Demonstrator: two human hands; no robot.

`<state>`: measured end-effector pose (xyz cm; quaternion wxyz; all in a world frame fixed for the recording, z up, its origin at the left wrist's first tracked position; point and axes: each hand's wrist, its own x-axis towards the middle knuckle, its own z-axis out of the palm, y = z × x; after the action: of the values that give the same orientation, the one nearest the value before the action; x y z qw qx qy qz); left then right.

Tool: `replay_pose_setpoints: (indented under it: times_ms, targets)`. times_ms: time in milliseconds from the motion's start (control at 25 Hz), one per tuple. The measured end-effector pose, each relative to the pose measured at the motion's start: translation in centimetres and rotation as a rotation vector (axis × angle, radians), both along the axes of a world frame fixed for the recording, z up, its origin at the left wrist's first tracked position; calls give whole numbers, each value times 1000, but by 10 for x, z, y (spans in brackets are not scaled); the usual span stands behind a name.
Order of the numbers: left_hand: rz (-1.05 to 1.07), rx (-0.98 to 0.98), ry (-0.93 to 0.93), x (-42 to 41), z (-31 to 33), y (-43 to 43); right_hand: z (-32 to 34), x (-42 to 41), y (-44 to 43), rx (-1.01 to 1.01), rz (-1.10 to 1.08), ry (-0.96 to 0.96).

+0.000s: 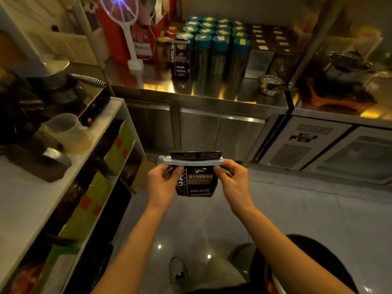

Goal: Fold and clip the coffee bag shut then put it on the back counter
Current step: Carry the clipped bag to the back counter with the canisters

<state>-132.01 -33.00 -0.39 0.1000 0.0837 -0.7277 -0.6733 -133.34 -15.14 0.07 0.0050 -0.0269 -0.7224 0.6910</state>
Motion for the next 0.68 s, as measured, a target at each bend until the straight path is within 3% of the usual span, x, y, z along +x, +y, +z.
replay_pose_setpoints:
  times_ms: [360,680]
  targets:
    - [-55,64,-7,-223,-16,-49,-18,-223,-50,-24,-21,9]
    - [26,-44,-4,-433,-7,-71,-16,-445,-72,-55,21,-5]
